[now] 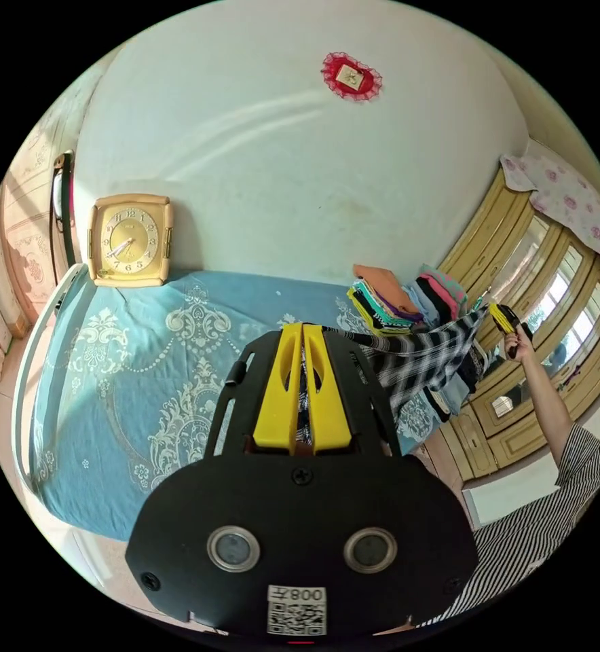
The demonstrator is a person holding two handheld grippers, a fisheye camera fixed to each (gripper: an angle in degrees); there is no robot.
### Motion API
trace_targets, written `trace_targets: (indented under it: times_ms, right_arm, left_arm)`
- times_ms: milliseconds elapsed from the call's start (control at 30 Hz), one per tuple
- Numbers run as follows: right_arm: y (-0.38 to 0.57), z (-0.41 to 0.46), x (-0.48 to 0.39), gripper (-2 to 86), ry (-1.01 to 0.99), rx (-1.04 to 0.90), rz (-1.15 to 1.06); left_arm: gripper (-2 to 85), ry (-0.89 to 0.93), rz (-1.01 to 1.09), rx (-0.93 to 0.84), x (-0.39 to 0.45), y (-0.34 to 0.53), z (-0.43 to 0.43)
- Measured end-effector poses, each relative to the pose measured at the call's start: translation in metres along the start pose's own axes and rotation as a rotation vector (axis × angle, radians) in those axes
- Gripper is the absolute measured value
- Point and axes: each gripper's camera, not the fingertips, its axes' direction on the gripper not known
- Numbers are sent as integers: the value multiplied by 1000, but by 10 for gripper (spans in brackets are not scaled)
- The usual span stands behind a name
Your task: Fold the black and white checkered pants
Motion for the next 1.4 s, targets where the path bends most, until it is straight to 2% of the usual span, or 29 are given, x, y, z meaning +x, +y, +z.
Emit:
trace_targets:
  times_ms: [133,200,333,433,533,633,700,833,867,967,1100,1400]
  right_arm:
    - [-71,23,-16,-1,-110,67,-115]
    - [-113,31,-39,-1,-153,93,-253]
    - [-148,38,-48,-1,-210,91,-427]
    - [-153,54,-10,-1,-164,9,-492]
    - [-149,77,70,-1,-110,-93,-415]
    - [-137,107,178,-1,-35,-205,-219]
    - [-116,133,267,-1,59,-323,-37]
    - [-78,163,387,-1,286,-520,209]
    - [-68,166,423,-1,306,-558,338]
    - [-64,164,466,0,231,-513,425]
    - [-93,184,497,0,378,-562,369]
    - [-143,286,552,0,427,-594,223]
  left_arm:
    - [1,-29,73,140,4,-64,-33]
    - [0,-65,164,243,11,-97,-67]
    - [0,-141,267,337,5,-109,-111]
    - [0,-155,247,341,-27,-87,-128]
    - [0,-199,198,253,-74,-47,-122]
    - [0,-220,81,96,-129,5,-96]
    - [1,-274,-44,-48,-178,55,-67]
    - [2,-345,-315,-347,-253,132,-22]
    - [2,-370,-390,-423,-272,154,-13]
    - [4,-325,-522,-400,-303,188,-16]
    - [15,-223,-624,-287,-337,206,-22]
    - [59,-150,-719,-305,-401,219,16]
